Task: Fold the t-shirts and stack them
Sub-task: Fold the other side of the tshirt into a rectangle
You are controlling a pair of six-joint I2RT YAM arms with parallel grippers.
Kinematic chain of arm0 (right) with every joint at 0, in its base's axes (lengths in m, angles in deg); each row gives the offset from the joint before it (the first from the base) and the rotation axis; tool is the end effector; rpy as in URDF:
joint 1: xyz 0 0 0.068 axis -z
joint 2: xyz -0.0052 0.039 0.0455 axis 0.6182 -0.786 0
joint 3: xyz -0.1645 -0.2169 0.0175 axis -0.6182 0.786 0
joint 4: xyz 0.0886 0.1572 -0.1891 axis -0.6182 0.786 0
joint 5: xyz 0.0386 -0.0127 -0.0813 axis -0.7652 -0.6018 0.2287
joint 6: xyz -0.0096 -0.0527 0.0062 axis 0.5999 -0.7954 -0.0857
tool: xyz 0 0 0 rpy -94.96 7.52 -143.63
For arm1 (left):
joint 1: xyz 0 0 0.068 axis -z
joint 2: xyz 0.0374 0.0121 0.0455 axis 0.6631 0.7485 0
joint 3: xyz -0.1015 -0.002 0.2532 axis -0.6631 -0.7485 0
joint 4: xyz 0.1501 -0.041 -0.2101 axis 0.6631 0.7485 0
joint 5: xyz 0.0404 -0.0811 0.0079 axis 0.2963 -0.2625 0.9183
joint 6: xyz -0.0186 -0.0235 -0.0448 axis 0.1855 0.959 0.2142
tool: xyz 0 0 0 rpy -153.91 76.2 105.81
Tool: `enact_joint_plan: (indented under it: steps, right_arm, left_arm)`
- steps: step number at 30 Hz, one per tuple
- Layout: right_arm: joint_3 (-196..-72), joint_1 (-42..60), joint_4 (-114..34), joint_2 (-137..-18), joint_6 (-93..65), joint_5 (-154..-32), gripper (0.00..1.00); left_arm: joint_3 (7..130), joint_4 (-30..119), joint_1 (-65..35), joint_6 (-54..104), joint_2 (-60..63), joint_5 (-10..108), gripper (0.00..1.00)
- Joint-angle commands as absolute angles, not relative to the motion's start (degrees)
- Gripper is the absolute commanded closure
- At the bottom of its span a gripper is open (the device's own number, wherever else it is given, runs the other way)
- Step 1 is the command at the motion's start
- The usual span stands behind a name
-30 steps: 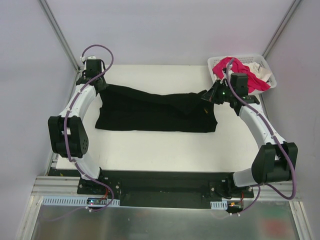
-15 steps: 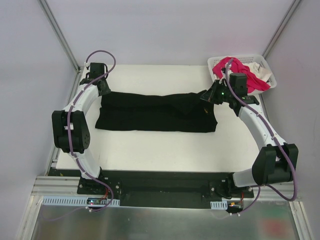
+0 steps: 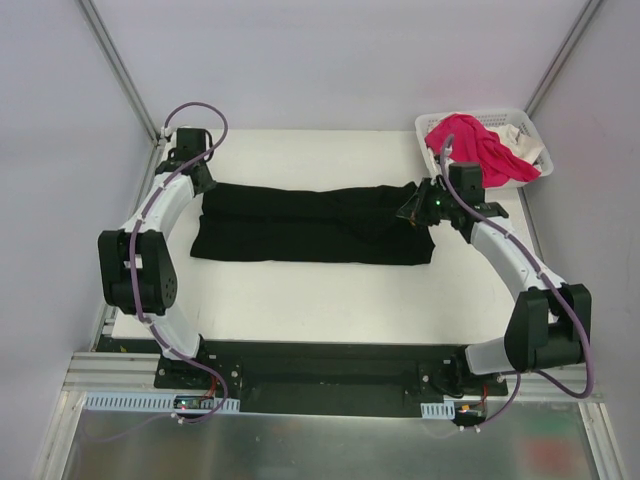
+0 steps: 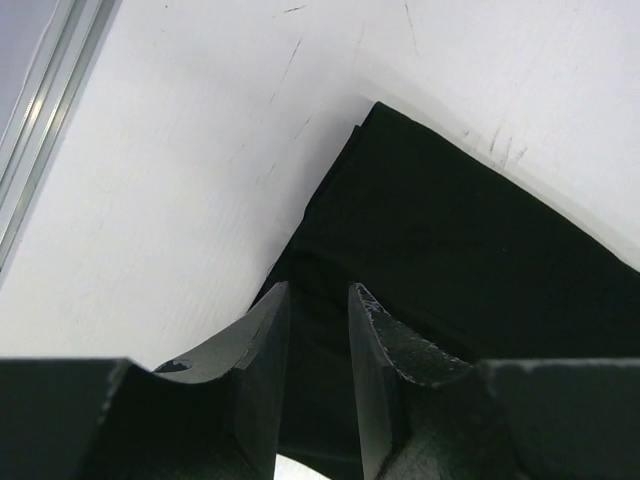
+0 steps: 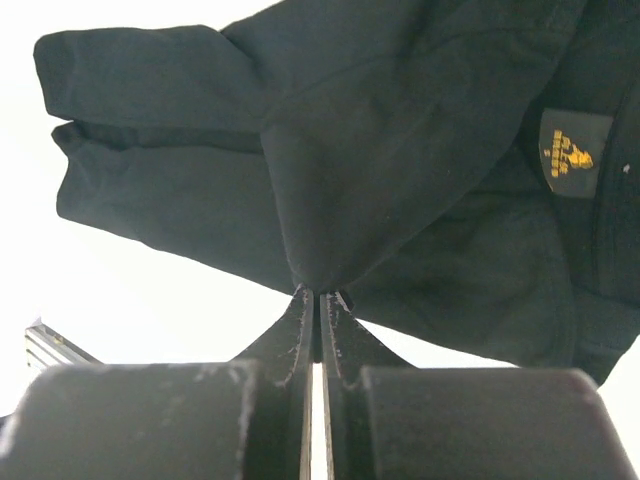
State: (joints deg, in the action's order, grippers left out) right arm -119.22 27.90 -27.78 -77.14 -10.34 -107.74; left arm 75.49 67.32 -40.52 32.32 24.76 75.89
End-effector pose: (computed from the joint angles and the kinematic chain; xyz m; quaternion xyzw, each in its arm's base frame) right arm 0.3107 0.0704 0.2869 -0.0923 0.8631 0.2549 0.4260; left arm 0.3920 0.0044 0.2806 -0.2041 0.8731 0.0737 0.4366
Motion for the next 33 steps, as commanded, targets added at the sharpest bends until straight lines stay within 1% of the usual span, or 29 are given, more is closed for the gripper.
enact_joint_plan:
  steps: [1, 12, 17, 19, 20, 23, 25, 26, 27, 29, 33]
  right_arm:
    - [-116.56, 27.37, -29.37, -72.93, -9.74, -106.14, 0.99]
    - [-110.48, 26.93, -28.40, -70.81, -10.97, -102.45, 0.99]
    - [-109.86, 26.76, -27.96, -73.53, -11.15, -101.65, 0.99]
    - [-110.48, 26.58, -27.44, -74.76, -11.15, -101.30, 0.97]
    - [-110.83, 26.32, -27.26, -75.73, -11.15, -100.78, 0.87]
    - [-111.01, 26.05, -26.91, -76.09, -11.06, -97.71, 0.67]
    - [-111.53, 25.97, -26.73, -76.61, -11.24, -96.21, 0.61]
    - [-111.71, 26.05, -26.82, -76.88, -11.67, -94.37, 0.46]
    - [-112.41, 26.14, -26.47, -77.66, -12.02, -93.48, 0.39]
    - [-113.99, 26.40, -25.06, -78.11, -13.60, -89.46, 0.34]
    - [-117.50, 28.68, -23.67, -77.58, -15.28, -83.91, 0.33]
  left_arm:
    - [74.65, 68.21, -41.19, 32.48, 21.01, 77.36, 0.71]
    - [74.38, 68.21, -41.19, 32.56, 16.44, 74.73, 0.72]
    - [74.21, 68.38, -41.19, 32.65, 15.55, 73.49, 0.72]
    - [74.56, 68.30, -41.19, 32.39, 15.38, 72.70, 0.72]
    - [74.73, 68.38, -41.01, 32.39, 15.29, 72.61, 0.72]
    - [75.44, 68.39, -40.92, 32.39, 15.47, 71.03, 0.72]
    - [75.35, 68.39, -40.48, 32.48, 15.47, 69.55, 0.72]
    - [75.44, 68.39, -40.05, 32.65, 15.47, 68.75, 0.72]
    - [75.44, 68.39, -39.61, 32.57, 15.47, 67.96, 0.72]
    - [75.70, 68.30, -37.86, 31.43, 15.64, 67.16, 0.70]
    - [75.88, 68.38, -35.83, 29.93, 15.47, 67.16, 0.69]
